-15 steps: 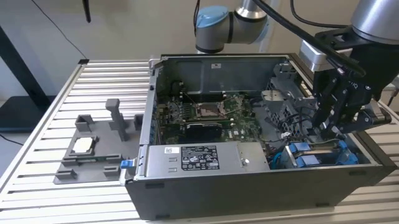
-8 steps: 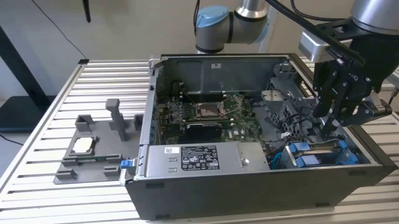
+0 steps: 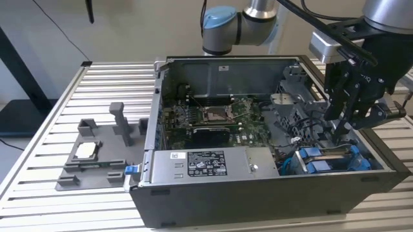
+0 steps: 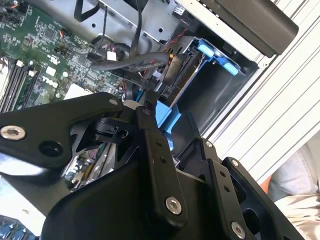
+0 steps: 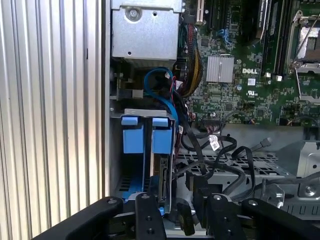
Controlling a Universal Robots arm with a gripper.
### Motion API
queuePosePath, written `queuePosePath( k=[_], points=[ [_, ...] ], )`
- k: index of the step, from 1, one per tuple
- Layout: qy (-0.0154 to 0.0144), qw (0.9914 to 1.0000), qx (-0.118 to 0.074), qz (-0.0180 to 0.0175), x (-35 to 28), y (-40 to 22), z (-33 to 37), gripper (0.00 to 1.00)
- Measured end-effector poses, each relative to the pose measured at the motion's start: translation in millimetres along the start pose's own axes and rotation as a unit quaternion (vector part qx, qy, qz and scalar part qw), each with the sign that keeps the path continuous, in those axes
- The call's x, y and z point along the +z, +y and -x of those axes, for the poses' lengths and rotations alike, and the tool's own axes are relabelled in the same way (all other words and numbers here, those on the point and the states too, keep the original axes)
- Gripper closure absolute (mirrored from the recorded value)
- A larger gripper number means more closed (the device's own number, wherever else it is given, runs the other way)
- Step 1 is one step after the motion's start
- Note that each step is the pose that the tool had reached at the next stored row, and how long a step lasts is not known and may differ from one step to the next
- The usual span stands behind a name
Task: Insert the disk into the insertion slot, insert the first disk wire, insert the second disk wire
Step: 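Insert the first disk wire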
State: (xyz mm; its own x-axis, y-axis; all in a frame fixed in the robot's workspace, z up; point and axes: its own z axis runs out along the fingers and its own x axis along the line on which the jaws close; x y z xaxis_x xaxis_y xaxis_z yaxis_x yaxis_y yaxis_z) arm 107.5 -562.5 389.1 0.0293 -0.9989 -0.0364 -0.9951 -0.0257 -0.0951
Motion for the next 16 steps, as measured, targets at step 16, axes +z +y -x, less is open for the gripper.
queuePosePath(
  k=[16],
  points=[
    [0.0003,0.99932,-0.005,-0.0365,3.2,-13.9,3.3,0.59]
  ],
)
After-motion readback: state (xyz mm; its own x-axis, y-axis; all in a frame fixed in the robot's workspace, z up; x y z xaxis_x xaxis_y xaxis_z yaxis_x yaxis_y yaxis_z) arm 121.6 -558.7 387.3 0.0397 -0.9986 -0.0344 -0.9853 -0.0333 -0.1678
